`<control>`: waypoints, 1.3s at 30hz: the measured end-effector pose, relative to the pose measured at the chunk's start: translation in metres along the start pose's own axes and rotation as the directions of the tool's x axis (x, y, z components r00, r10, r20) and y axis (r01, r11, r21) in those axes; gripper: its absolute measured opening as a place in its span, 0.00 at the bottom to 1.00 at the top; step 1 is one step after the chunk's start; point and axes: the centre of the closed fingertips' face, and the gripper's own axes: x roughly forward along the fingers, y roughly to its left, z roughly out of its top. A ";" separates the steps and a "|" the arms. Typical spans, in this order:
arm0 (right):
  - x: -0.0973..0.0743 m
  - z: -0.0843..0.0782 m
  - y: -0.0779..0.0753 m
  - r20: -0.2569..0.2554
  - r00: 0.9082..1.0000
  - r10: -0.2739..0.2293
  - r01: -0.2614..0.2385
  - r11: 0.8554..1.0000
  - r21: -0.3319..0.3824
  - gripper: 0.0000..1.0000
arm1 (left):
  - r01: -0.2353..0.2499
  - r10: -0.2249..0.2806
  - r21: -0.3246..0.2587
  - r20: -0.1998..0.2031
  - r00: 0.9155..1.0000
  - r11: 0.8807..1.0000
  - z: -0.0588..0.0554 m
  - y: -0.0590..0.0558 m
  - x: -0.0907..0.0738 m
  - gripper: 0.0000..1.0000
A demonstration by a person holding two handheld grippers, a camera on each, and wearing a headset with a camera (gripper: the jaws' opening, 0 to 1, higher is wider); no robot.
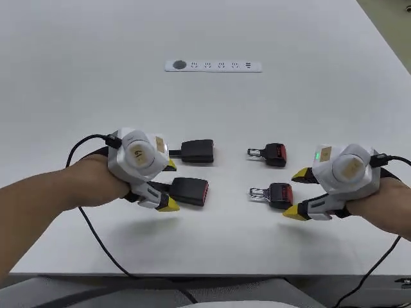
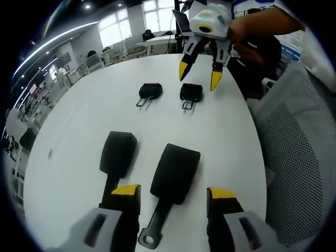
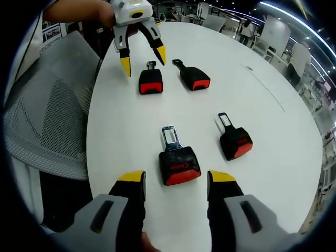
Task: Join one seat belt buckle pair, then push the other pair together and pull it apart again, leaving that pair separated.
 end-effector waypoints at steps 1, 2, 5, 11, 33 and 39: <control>0.000 0.000 0.000 -0.001 1.000 0.002 -0.002 1.000 0.000 0.45 | 0.002 -0.002 0.003 0.000 1.000 1.000 0.000 0.000 0.001 0.49; 0.001 0.000 0.000 -0.004 1.000 0.012 -0.013 1.000 -0.007 0.45 | 0.009 -0.009 0.013 -0.002 1.000 1.000 0.001 0.001 0.002 0.48; 0.002 0.000 0.000 -0.019 0.999 0.033 -0.034 0.999 -0.030 0.44 | 0.028 -0.027 0.027 -0.012 1.000 0.999 0.001 0.002 0.007 0.46; 0.006 -0.001 -0.003 -0.042 0.997 0.072 -0.074 0.995 -0.061 0.40 | 0.076 -0.075 0.044 -0.022 0.997 0.996 0.008 -0.003 0.013 0.42; 0.022 -0.002 0.005 -0.102 0.982 0.160 -0.172 0.979 -0.114 0.33 | 0.101 -0.092 0.080 -0.103 0.990 0.992 0.003 -0.004 0.023 0.34; 0.022 -0.004 0.004 -0.123 0.979 0.165 -0.182 0.973 -0.142 0.33 | 0.096 -0.086 0.077 -0.132 0.988 0.992 -0.002 -0.004 0.026 0.34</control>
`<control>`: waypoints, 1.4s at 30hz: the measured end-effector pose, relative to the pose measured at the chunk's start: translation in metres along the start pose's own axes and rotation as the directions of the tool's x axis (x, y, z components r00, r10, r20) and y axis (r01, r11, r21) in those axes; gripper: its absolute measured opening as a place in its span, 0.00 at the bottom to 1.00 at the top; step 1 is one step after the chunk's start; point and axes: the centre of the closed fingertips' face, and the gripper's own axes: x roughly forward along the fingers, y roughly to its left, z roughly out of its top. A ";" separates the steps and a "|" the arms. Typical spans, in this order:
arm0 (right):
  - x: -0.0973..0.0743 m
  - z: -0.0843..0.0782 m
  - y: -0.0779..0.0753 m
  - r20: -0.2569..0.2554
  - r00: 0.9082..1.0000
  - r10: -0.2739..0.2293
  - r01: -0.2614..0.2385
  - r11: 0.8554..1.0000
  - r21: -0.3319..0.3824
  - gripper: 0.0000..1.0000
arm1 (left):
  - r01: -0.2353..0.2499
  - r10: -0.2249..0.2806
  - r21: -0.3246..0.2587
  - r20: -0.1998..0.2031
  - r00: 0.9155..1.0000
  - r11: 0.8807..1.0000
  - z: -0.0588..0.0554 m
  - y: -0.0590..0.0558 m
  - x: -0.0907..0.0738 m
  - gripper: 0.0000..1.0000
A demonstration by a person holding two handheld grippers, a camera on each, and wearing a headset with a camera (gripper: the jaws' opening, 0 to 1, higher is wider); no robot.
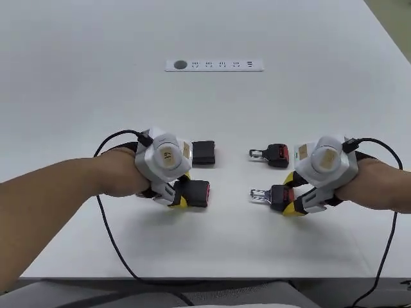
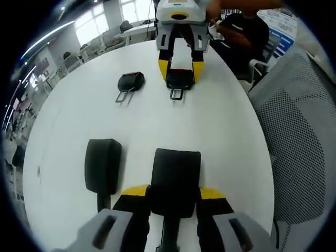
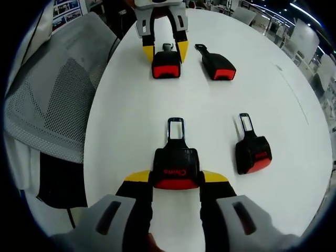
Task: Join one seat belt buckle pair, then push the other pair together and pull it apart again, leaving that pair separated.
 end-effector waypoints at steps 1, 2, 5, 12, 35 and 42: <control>0.000 0.000 0.000 0.005 1.000 0.002 -0.002 1.000 -0.002 0.33 | 0.002 -0.002 -0.004 0.002 1.000 1.000 0.000 0.000 0.000 0.34; 0.000 0.000 0.000 0.009 1.000 0.003 -0.003 1.000 -0.003 0.33 | 0.002 -0.002 -0.011 0.007 1.000 1.000 0.000 0.000 0.000 0.34; -0.001 -0.001 0.001 0.018 1.000 0.000 0.000 1.000 0.000 0.33 | 0.002 -0.001 -0.037 0.019 1.000 0.999 -0.001 0.001 0.001 0.34; 0.000 -0.001 0.000 0.015 1.000 -0.001 0.001 1.000 -0.001 0.33 | -0.002 0.002 -0.014 0.016 1.000 1.000 0.000 -0.002 0.003 0.33; 0.009 0.014 0.002 0.037 0.999 -0.037 0.034 0.997 0.067 0.33 | -0.003 0.004 -0.024 0.022 1.000 1.000 0.001 0.000 0.006 0.33; 0.021 0.035 0.001 0.063 0.997 -0.035 0.032 0.998 0.046 0.33 | -0.001 0.001 -0.024 0.011 1.000 1.000 0.004 -0.002 0.007 0.33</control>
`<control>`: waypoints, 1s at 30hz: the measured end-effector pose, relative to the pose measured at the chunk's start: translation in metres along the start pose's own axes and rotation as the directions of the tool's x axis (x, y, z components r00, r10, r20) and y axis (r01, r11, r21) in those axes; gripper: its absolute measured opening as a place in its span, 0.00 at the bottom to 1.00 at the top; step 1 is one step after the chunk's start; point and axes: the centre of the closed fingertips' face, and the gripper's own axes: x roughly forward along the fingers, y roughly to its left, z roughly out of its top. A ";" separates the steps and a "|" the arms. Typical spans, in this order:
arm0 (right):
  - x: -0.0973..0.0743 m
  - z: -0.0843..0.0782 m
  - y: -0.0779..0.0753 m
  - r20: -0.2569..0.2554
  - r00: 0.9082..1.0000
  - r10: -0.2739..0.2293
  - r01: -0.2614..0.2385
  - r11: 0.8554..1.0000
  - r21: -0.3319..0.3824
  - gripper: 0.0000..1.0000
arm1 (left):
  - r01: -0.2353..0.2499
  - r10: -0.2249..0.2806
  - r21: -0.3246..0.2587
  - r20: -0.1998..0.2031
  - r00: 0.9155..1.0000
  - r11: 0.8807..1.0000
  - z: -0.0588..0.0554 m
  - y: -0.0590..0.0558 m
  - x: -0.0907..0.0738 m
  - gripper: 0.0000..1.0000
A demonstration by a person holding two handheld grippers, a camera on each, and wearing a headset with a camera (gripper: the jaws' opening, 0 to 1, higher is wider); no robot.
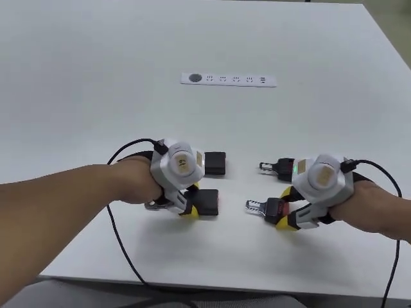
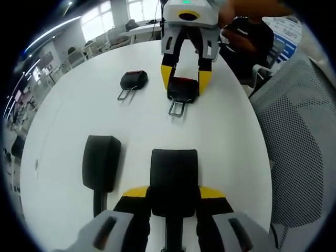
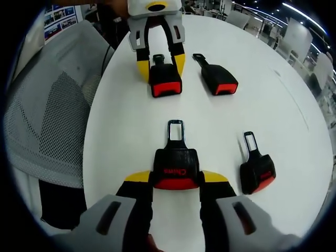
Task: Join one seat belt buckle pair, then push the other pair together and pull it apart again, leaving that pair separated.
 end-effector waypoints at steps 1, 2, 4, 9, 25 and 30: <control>0.002 0.003 0.000 0.002 1.000 0.000 0.000 1.000 -0.002 0.33 | 0.000 0.000 0.001 0.001 1.000 1.000 0.000 -0.001 -0.001 0.33; 0.005 0.008 0.004 0.009 1.000 0.002 -0.002 1.000 -0.011 0.33 | 0.001 -0.001 0.002 0.002 1.000 1.000 0.001 -0.001 -0.001 0.33; 0.008 0.016 0.007 0.019 1.000 0.006 -0.006 1.000 -0.020 0.33 | 0.002 -0.002 0.003 0.000 1.000 1.000 0.001 -0.001 0.000 0.33; 0.016 0.029 0.007 0.035 0.999 0.012 -0.011 0.999 -0.031 0.33 | 0.009 -0.009 0.009 -0.005 1.000 1.000 -0.001 -0.001 0.001 0.33; 0.024 0.050 0.011 0.017 1.000 0.012 -0.009 0.986 -0.169 0.33 | 0.026 -0.026 0.024 -0.011 1.000 0.999 -0.002 -0.002 0.001 0.33; 0.029 0.058 0.010 0.024 0.999 0.027 -0.023 0.985 -0.171 0.33 | 0.031 -0.030 0.034 -0.021 0.999 0.999 -0.001 -0.003 0.001 0.33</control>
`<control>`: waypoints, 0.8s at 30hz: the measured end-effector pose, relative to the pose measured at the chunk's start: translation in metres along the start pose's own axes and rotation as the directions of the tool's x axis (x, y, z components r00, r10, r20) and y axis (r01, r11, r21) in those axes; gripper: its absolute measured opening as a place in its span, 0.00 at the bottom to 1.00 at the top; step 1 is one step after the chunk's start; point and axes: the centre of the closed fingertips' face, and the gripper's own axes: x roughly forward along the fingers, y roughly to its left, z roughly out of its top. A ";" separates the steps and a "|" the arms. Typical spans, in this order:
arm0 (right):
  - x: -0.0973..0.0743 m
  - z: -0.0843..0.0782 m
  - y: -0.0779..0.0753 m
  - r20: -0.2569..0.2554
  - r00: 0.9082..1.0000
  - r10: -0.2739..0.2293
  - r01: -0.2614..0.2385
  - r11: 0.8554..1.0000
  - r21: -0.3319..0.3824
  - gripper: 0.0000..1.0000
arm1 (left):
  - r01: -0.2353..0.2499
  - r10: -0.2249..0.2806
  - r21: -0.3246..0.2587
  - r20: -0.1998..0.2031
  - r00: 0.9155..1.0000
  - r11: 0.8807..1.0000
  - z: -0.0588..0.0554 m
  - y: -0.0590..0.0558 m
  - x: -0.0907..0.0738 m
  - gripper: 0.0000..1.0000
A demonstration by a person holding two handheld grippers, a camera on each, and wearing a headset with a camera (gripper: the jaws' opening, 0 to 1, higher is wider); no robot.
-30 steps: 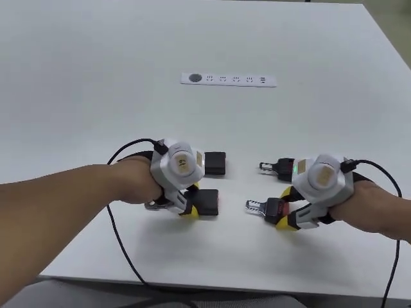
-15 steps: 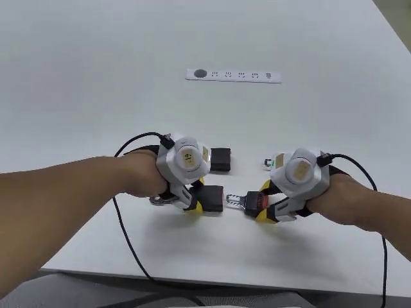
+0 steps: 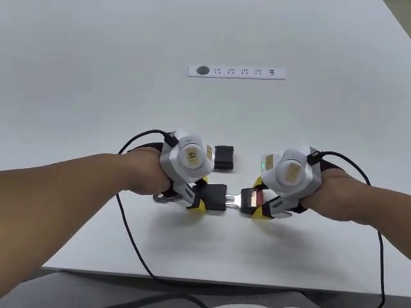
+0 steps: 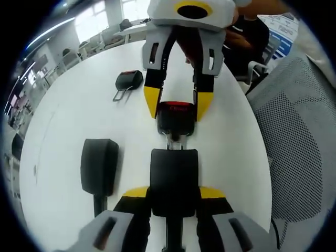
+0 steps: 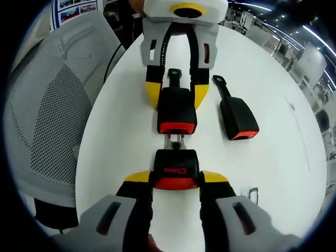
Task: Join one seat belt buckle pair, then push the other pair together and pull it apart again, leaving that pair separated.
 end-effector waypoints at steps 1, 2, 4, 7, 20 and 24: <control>0.001 0.000 0.000 0.002 1.000 0.008 -0.008 1.000 0.015 0.33 | 0.001 -0.001 0.004 -0.002 1.000 1.000 0.000 0.000 0.000 0.33; 0.000 -0.001 0.001 -0.002 1.000 0.016 -0.016 1.000 0.022 0.33 | 0.002 -0.002 0.005 -0.002 1.000 1.000 0.000 -0.001 0.000 0.33; 0.000 -0.002 -0.001 0.007 1.000 0.029 -0.029 0.998 0.050 0.32 | 0.005 -0.005 0.005 -0.003 1.000 1.000 0.000 0.000 0.000 0.34; 0.001 -0.002 -0.001 0.009 0.999 0.033 -0.034 0.998 0.048 0.32 | 0.008 -0.008 0.011 -0.004 1.000 1.000 0.000 0.000 0.000 0.33; 0.001 0.003 -0.003 -0.005 0.999 0.047 -0.046 0.998 0.042 0.31 | 0.014 -0.014 0.000 -0.004 1.000 1.000 0.002 -0.001 -0.002 0.33; 0.002 0.006 -0.003 -0.006 0.999 0.050 -0.050 0.998 0.039 0.31 | 0.017 -0.016 0.009 -0.005 1.000 1.000 0.004 -0.002 -0.002 0.32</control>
